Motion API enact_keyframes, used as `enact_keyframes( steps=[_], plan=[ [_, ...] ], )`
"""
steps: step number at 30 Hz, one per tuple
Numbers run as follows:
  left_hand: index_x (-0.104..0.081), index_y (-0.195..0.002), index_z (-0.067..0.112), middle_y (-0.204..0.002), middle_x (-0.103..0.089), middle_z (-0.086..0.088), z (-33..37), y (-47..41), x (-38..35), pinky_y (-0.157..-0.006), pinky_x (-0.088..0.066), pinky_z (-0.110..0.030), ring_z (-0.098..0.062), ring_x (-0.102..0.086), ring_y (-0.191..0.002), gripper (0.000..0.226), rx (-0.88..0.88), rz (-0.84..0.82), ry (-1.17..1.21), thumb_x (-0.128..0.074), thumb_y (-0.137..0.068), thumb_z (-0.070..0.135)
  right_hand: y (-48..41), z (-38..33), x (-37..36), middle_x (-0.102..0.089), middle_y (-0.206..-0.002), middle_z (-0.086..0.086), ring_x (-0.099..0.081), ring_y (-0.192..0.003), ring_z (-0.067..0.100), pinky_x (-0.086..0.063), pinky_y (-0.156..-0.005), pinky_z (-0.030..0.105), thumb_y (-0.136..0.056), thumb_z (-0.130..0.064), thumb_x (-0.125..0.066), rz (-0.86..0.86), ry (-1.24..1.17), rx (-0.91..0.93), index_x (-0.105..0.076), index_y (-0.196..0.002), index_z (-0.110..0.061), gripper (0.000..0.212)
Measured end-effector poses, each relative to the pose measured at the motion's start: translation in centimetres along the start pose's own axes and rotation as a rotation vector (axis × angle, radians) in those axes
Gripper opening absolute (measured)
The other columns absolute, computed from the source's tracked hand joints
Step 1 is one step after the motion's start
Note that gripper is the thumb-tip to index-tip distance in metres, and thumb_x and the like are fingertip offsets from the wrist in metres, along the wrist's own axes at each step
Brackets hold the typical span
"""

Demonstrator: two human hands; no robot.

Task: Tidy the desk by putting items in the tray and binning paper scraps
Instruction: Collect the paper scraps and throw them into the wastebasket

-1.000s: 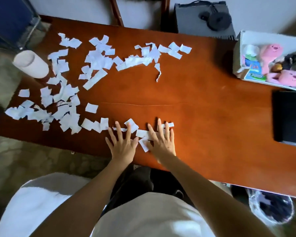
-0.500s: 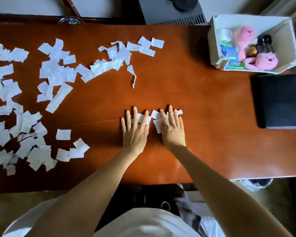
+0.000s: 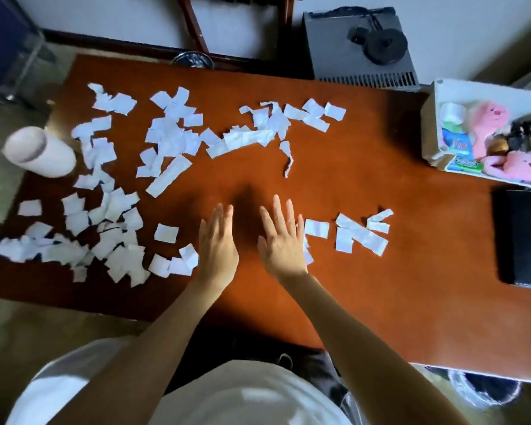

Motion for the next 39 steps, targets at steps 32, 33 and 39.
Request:
enact_keyframes(
  steps=[32, 33, 39],
  plan=[
    [-0.026, -0.138, 0.024, -0.151, -0.017, -0.03, -27.1, 0.9, 6.4, -0.106, -0.015, -0.067, -0.052, -0.017, -0.137, 0.077, -0.007, 0.036, -0.239, -0.07, -0.076, 0.033, -5.3, -20.3, -12.9, 0.003, -0.159, 0.005, 0.009, -0.145, 0.027, 0.017, -0.109, 0.046, -0.09, -0.05, -0.001, -0.179, 0.254, 0.125, 0.005, -0.147, -0.033, 0.06],
    [-0.032, -0.132, 0.02, -0.149, -0.022, -0.031, -26.0, 0.6, 6.0, -0.105, -0.018, -0.066, -0.053, -0.021, -0.136, 0.071, -0.022, 0.054, -0.256, -0.073, -0.074, 0.028, -5.1, -19.2, -12.7, -0.002, -0.159, 0.006, 0.002, -0.146, 0.028, 0.013, -0.111, 0.047, -0.091, -0.049, -0.003, -0.167, 0.265, 0.105, 0.002, -0.148, -0.032, 0.059],
    [-0.026, -0.144, 0.022, -0.149, -0.026, -0.029, -17.8, -1.1, 3.0, -0.106, -0.023, -0.064, -0.049, -0.026, -0.136, 0.062, -0.071, -0.018, -0.27, -0.036, -0.084, 0.037, -3.4, -11.1, -9.6, -0.038, -0.148, 0.01, -0.038, -0.136, 0.029, -0.014, -0.113, 0.047, -0.099, -0.042, 0.0, -0.094, 0.281, -0.056, -0.026, -0.143, -0.025, 0.054]
  ],
)
Point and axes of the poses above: each hand's wrist, its own y-axis away from the middle knuckle, its own x-axis out of the back of the hand, z = x × y, the point moved 1 cm from there along -y, towards the middle knuckle
